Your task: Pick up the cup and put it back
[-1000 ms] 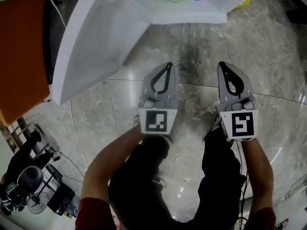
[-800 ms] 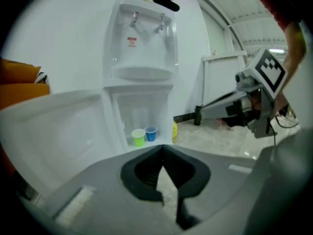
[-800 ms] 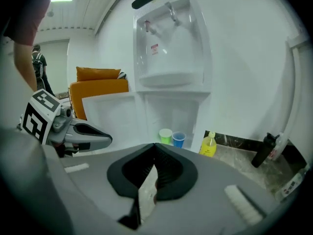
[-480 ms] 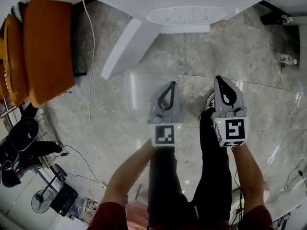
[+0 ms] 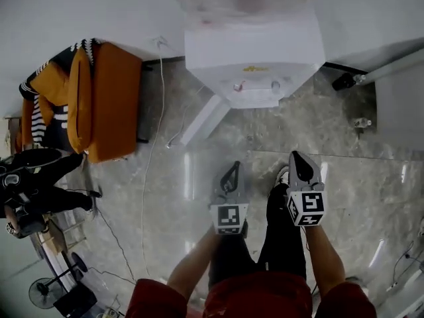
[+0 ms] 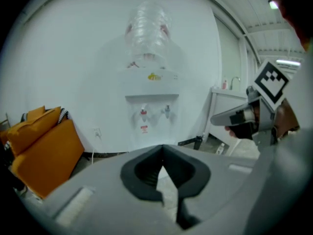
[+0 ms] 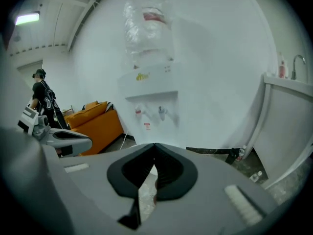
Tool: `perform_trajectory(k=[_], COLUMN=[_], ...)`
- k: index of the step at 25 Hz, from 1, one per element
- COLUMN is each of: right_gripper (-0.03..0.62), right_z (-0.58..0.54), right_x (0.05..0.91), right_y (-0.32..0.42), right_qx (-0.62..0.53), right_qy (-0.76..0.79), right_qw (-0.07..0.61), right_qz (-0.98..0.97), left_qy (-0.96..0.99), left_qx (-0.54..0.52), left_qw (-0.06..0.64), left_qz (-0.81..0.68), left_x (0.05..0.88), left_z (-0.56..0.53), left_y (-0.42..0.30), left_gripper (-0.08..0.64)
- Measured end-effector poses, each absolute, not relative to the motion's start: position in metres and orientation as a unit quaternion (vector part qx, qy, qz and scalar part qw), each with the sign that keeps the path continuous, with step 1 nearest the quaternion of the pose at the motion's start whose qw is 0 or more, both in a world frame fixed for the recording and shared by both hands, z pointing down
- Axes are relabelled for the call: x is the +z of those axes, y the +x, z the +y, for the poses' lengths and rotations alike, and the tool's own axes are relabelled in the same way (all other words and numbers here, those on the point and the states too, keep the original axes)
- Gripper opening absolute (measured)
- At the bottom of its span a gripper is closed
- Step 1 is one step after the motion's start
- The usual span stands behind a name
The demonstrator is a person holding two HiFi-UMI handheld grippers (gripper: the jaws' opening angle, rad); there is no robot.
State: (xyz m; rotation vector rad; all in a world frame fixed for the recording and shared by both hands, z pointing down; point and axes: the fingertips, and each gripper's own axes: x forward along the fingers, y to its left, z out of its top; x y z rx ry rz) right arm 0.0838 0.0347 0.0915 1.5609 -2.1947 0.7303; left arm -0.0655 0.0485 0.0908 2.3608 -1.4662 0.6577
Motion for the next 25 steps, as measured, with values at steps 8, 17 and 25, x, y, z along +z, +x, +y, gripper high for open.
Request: perform_trajectory(k=[8, 17, 25], right_gripper=[-0.002, -0.002, -0.002], right_z=[0.026, 0.003, -0.017], right_x=[-0.072, -0.182, -0.271], right_y=[0.087, 0.105, 0.085], right_qx=[0.232, 0.217, 0.157], right_qy=[0.550, 0.572, 0.561], right_qw=[0.146, 0.117, 0.087], right_qz=[-0.789, -0.782, -0.808], left_qy=[0.811, 0.828, 0.827], left_qx=[0.219, 0.214, 0.182], left_qw=[0.163, 0.114, 0.072], left_qz=[-0.517, -0.505, -0.526], left_x=[-0.036, -0.160, -0.249], left_z=[0.031, -0.003, -0.027], left_y=[-0.072, -0.059, -0.079], left_gripper=[-0.002, -0.002, -0.002])
